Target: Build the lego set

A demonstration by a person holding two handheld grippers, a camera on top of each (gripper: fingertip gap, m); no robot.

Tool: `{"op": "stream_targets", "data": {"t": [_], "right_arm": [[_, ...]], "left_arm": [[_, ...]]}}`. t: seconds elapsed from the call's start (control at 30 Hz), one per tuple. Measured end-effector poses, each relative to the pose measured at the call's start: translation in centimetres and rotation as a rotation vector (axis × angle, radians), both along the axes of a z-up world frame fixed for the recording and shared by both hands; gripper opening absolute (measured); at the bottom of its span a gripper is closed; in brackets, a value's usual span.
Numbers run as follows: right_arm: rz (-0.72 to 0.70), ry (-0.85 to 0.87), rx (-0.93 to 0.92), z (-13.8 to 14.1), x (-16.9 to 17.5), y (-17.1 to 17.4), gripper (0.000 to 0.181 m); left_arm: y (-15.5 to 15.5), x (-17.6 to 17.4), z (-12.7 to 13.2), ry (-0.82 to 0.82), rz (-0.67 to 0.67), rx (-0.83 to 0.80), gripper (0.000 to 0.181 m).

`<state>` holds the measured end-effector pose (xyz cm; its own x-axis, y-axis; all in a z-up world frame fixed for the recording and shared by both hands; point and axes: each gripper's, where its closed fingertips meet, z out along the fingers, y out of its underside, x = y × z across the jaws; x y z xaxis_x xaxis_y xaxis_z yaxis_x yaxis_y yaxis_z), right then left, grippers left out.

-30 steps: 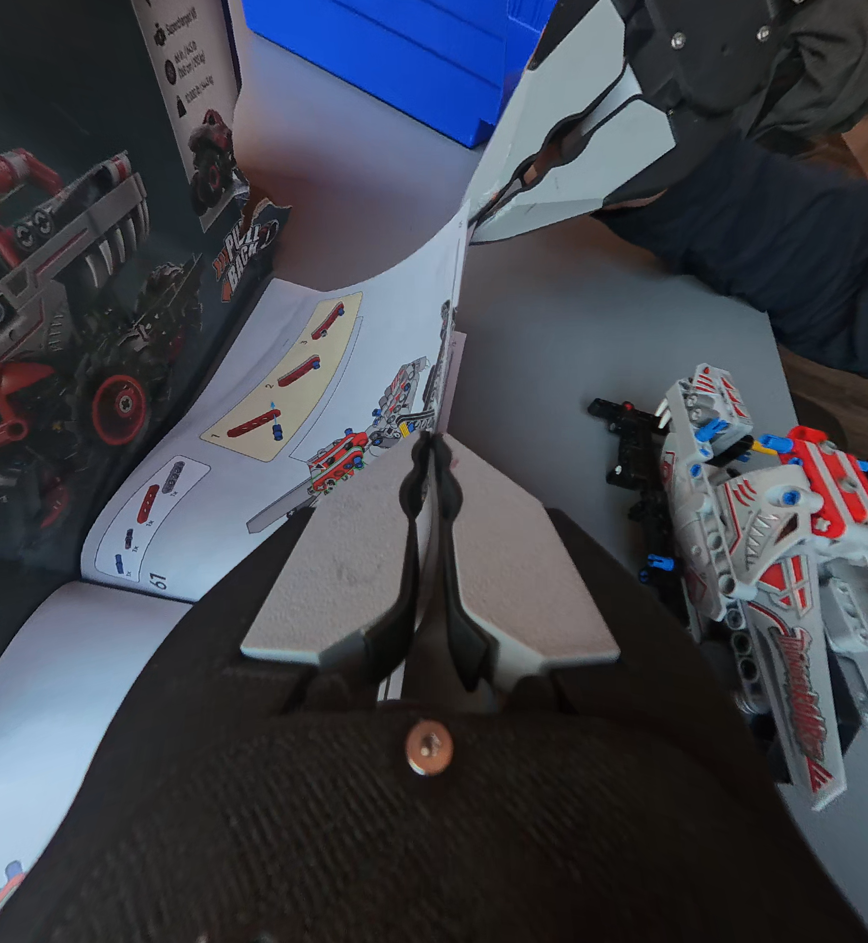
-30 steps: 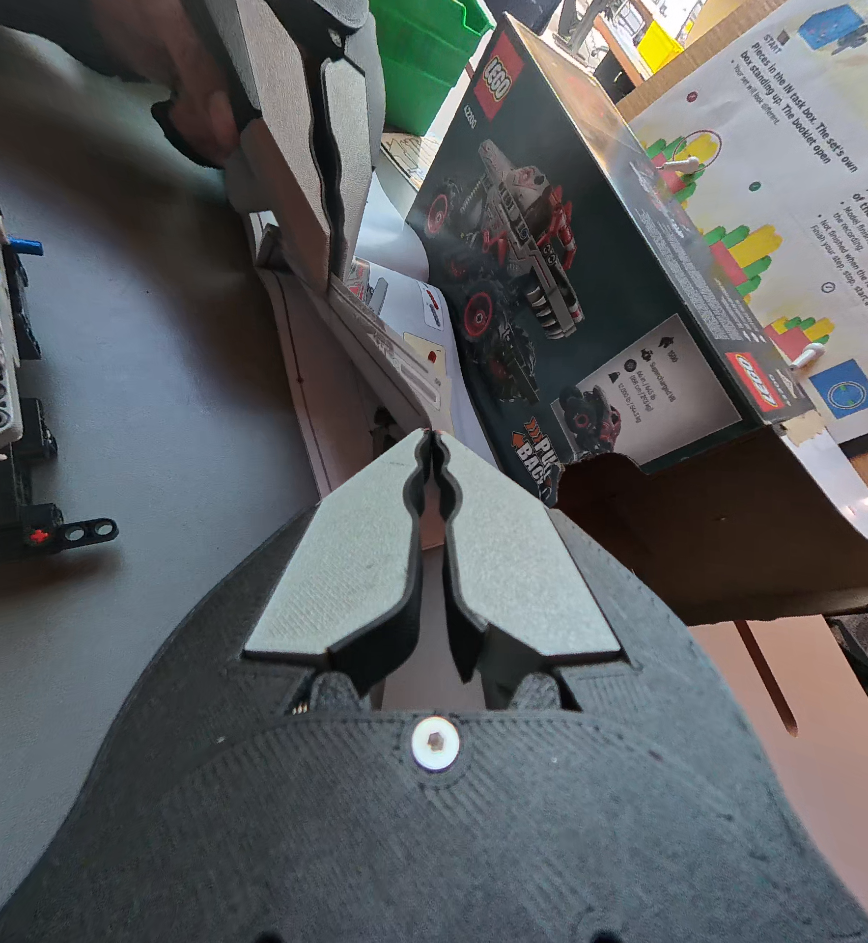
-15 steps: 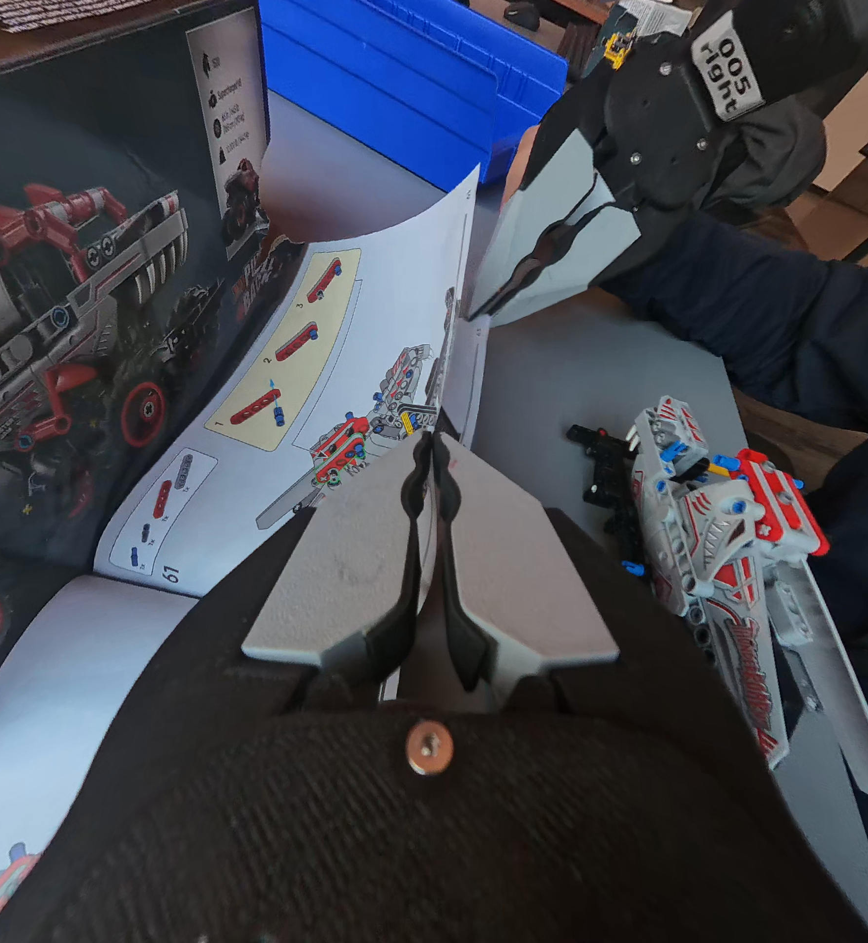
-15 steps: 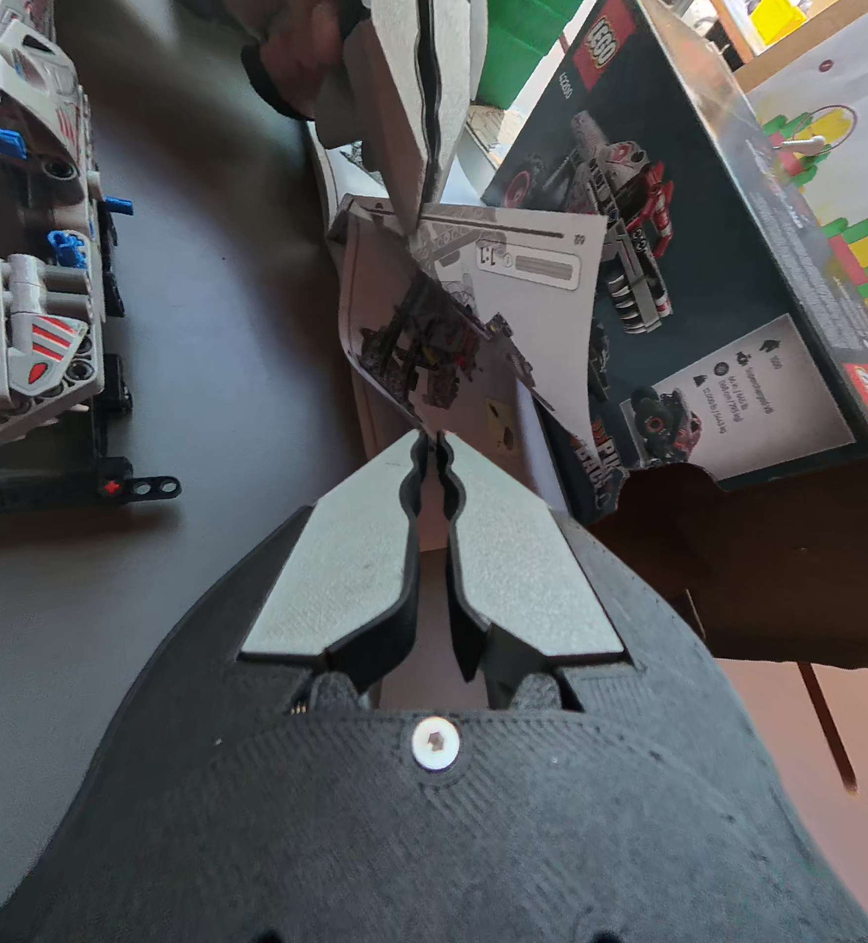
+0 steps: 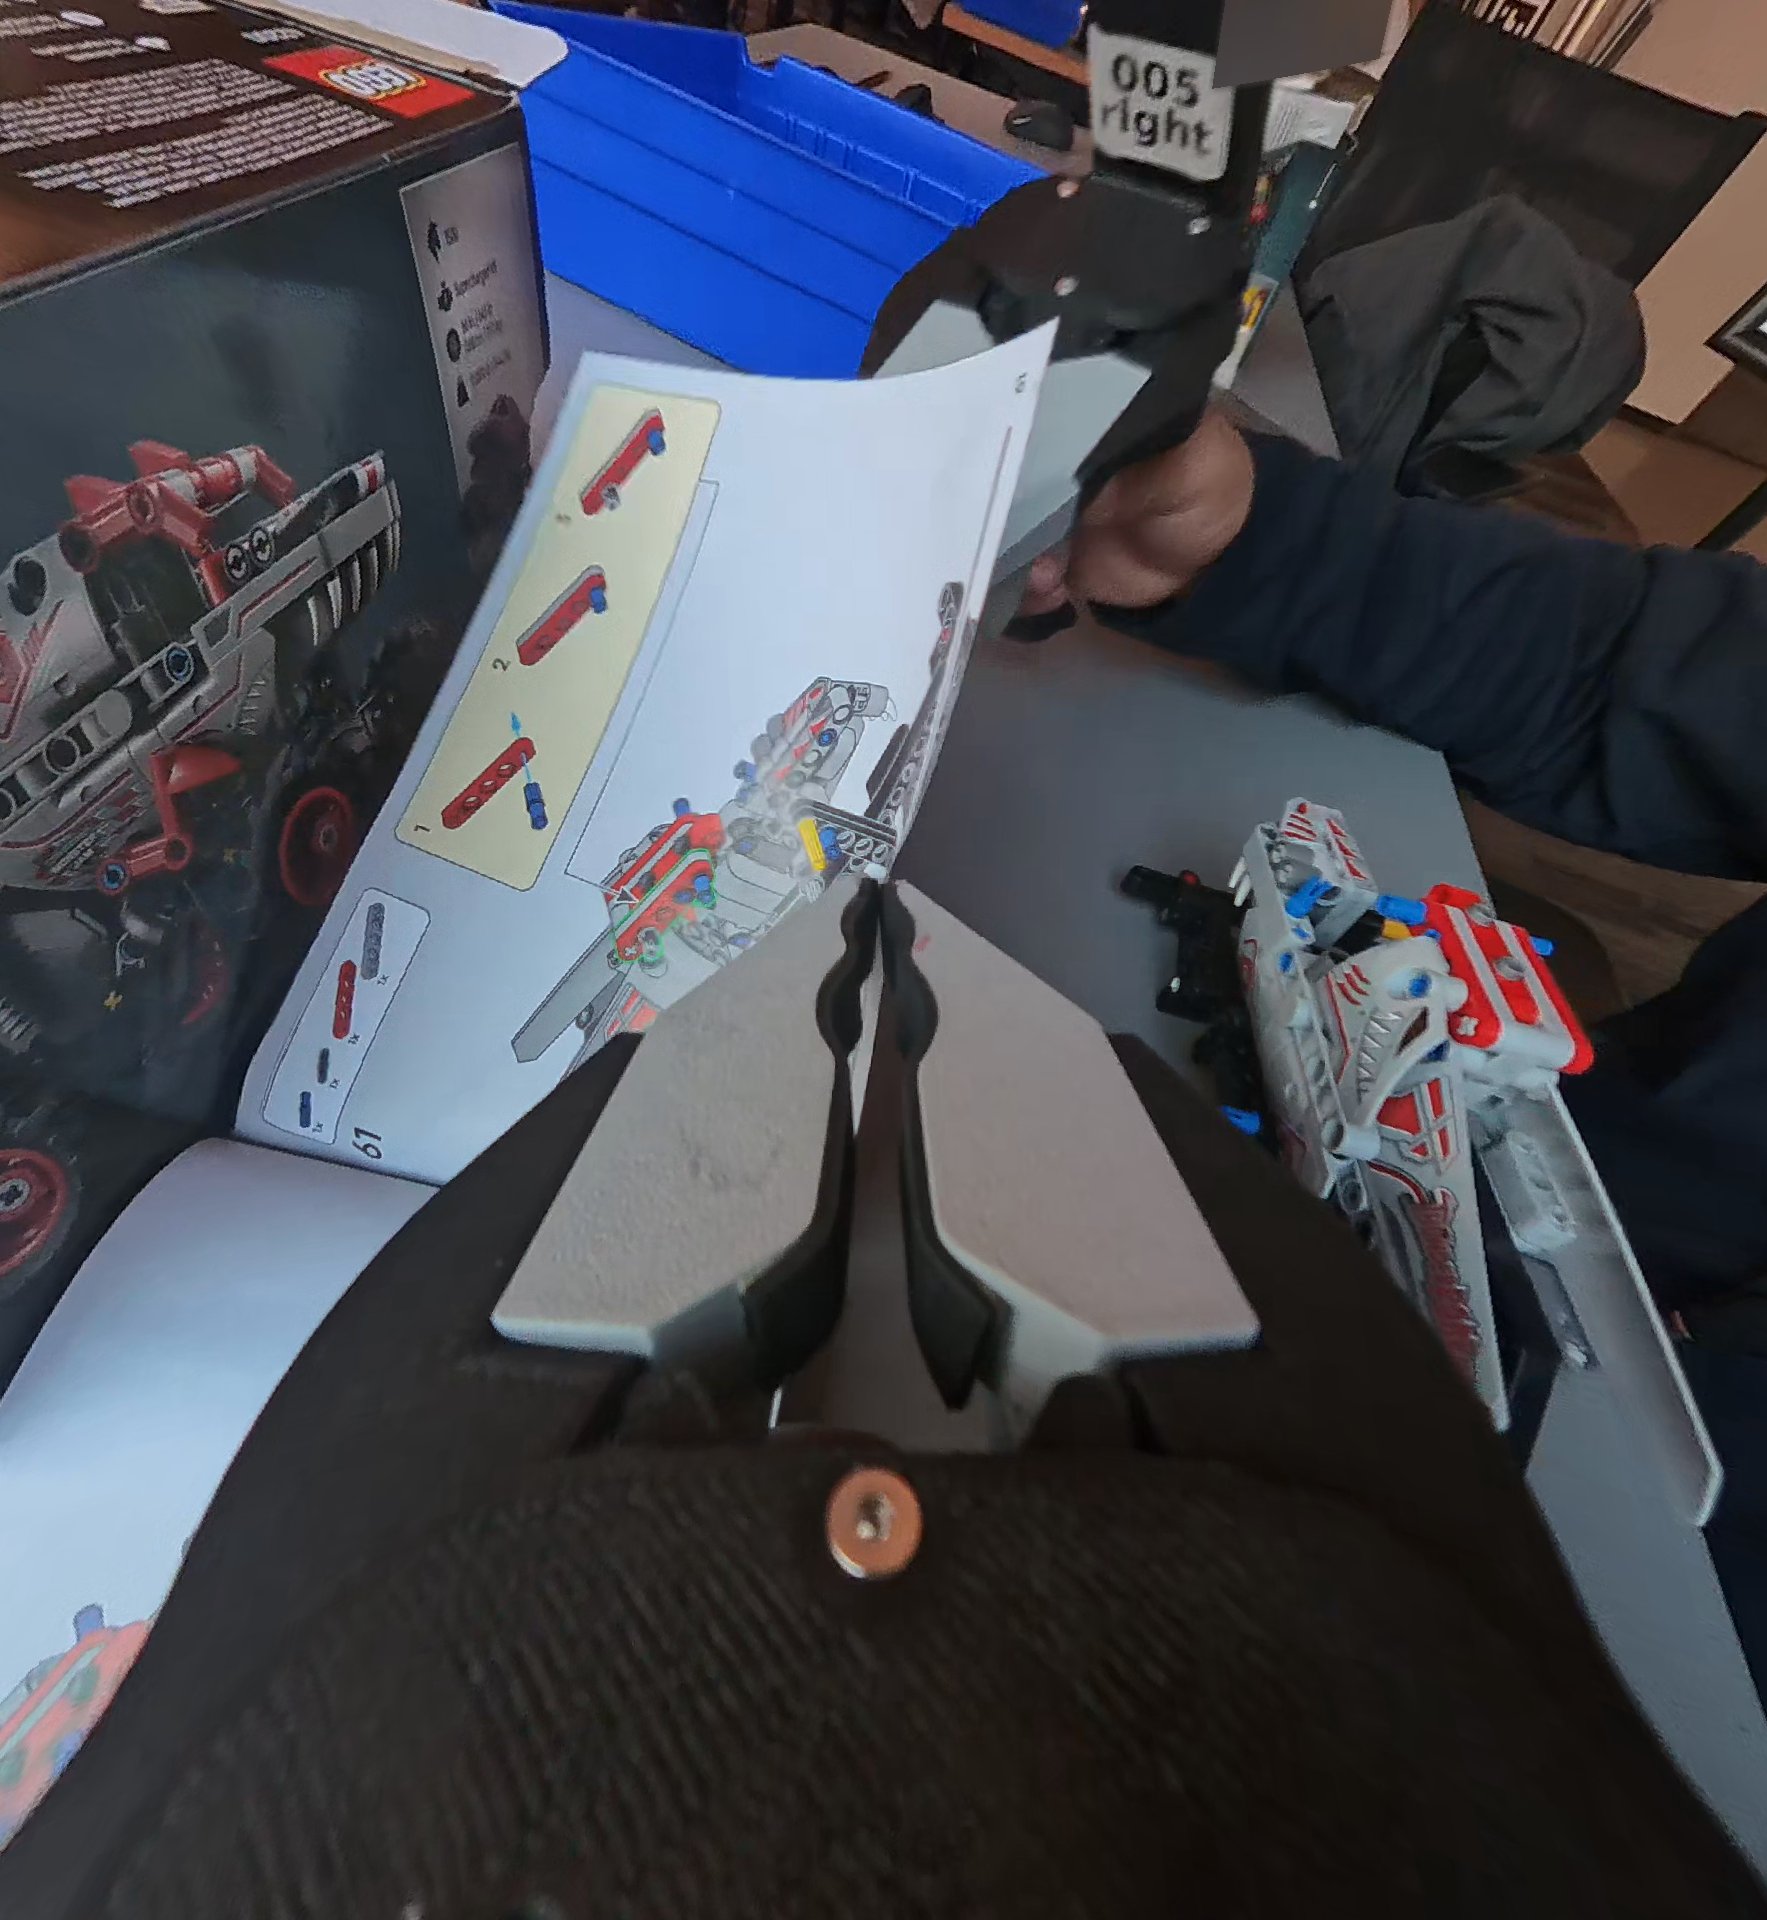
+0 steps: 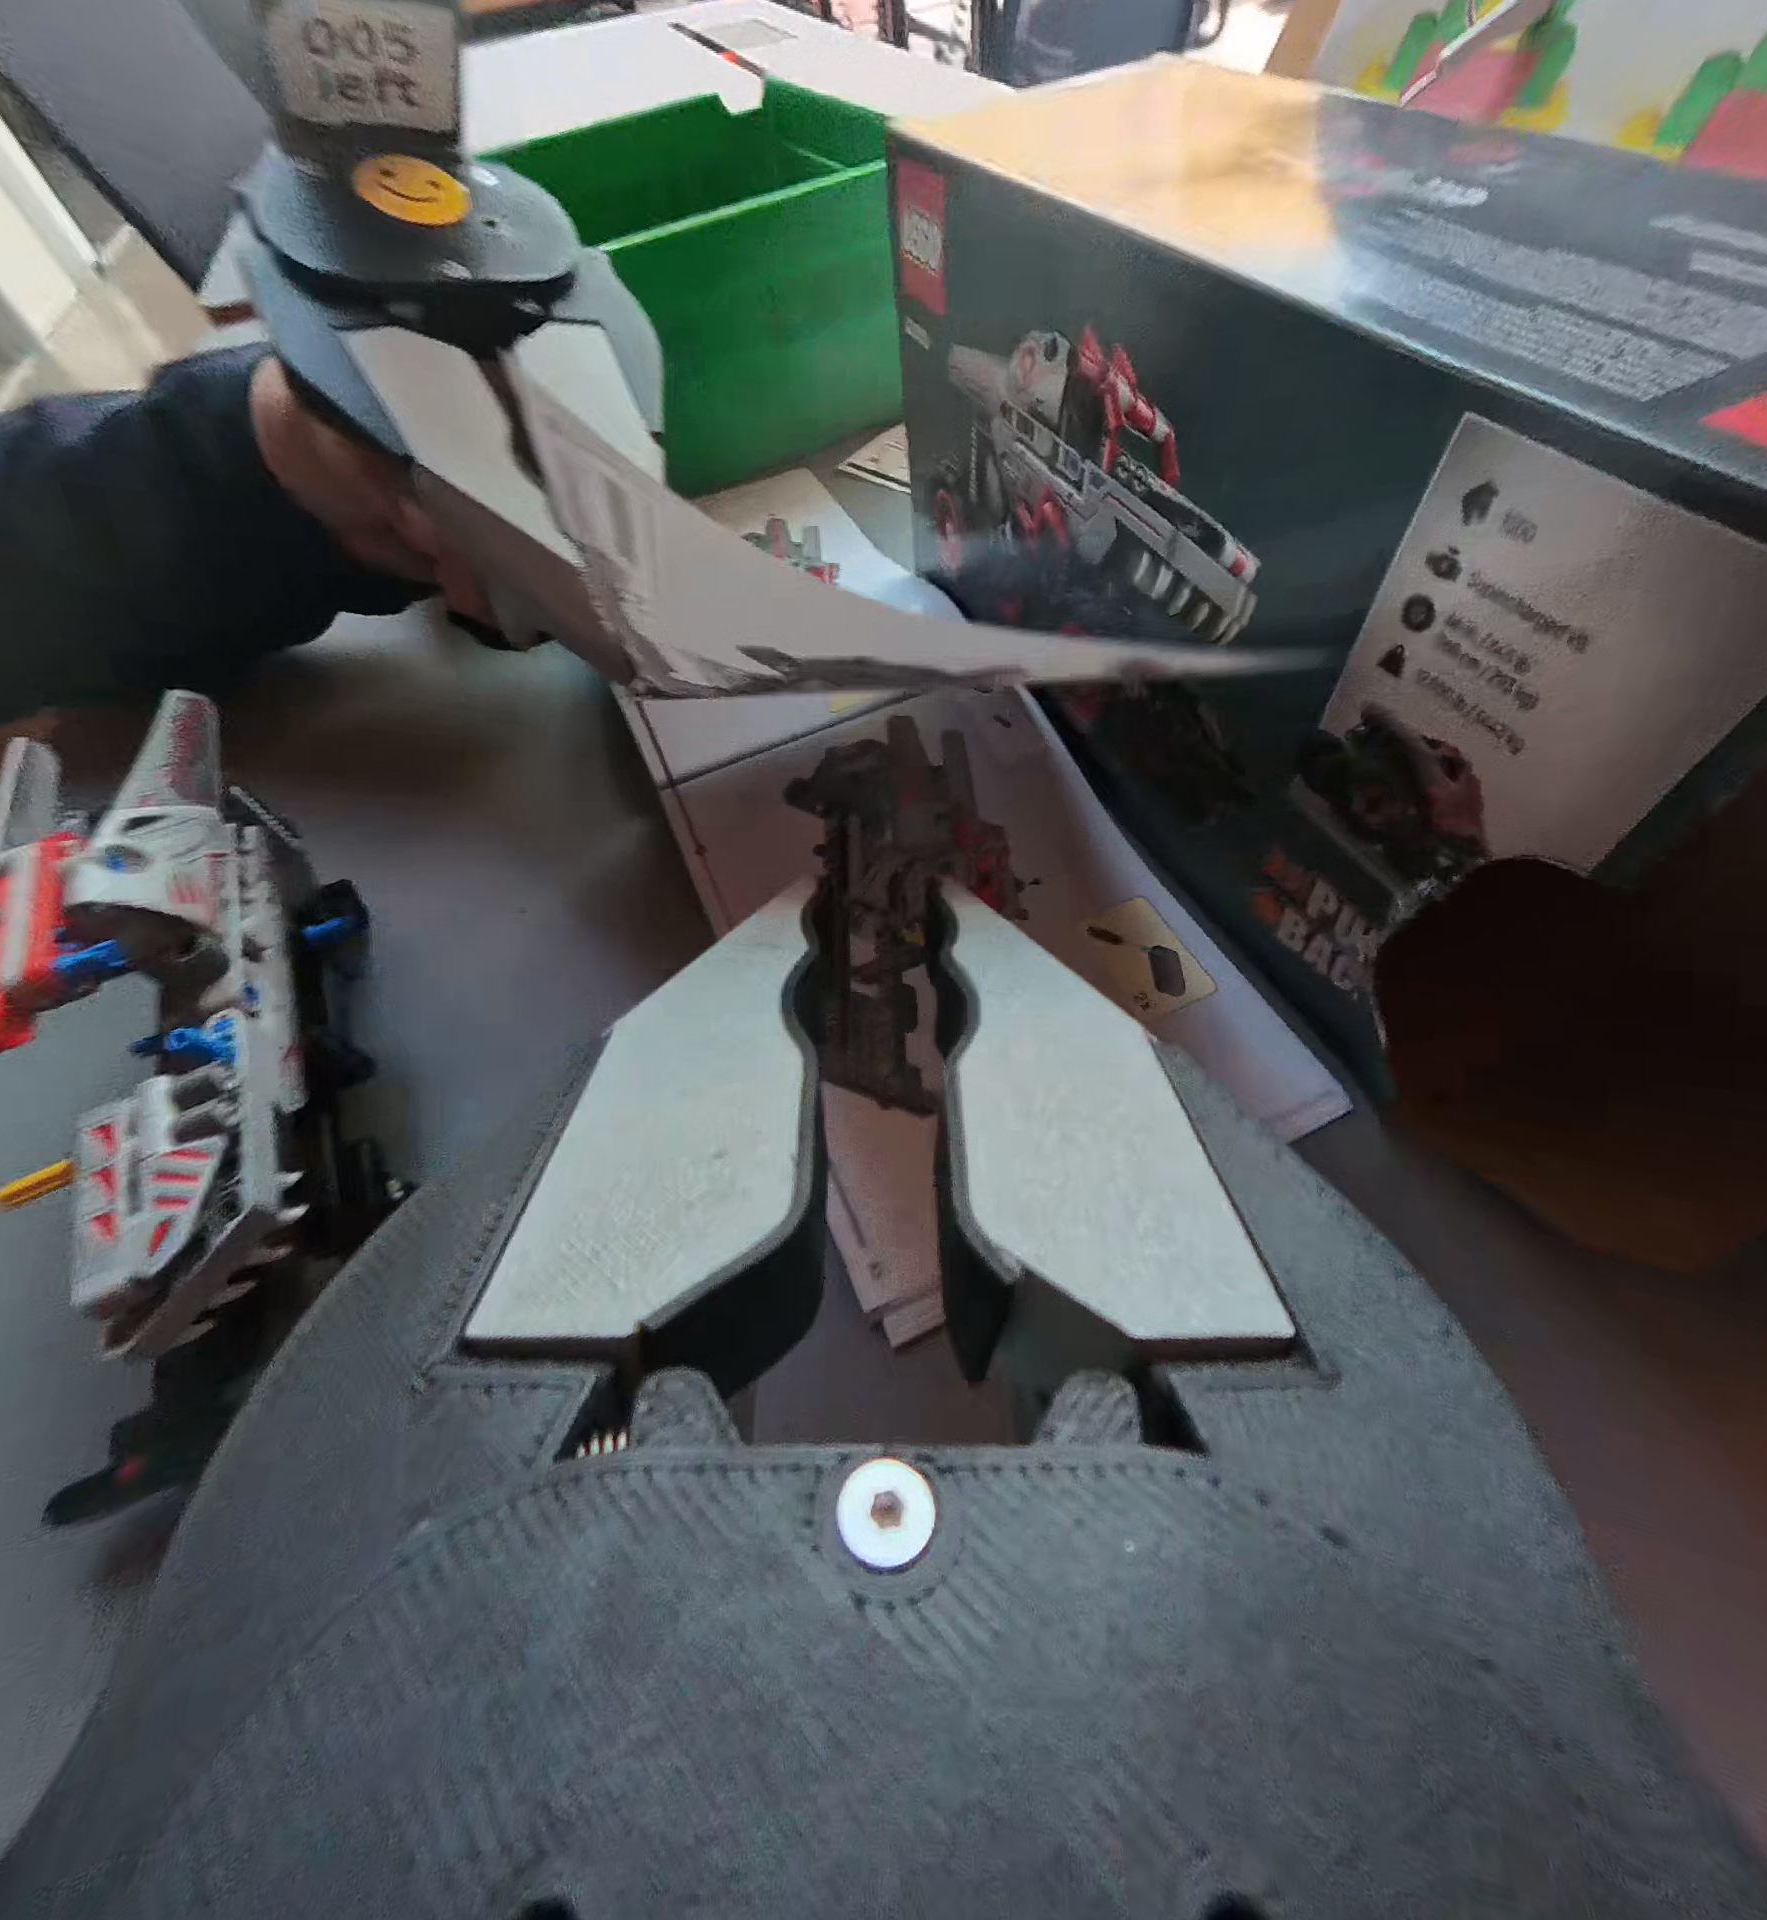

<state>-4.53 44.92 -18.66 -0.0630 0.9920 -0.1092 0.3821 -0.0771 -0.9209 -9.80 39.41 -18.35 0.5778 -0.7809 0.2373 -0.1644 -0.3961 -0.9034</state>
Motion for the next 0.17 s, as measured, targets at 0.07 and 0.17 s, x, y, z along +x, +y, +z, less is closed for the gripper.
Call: {"op": "stream_targets", "data": {"t": [0.07, 0.17], "right_arm": [[-0.046, -0.045, 0.027, -1.2, -1.0, 0.6, 0.012], [-0.066, -0.097, 0.071, -2.7, -1.7, 0.9, 0.007]], "left_arm": [[-0.5, 0.4, -0.2, 0.029, -0.024, 0.022, 0.000], [-1.2, 1.2, -2.4, 0.178, -0.074, 0.023, 0.000]]}}
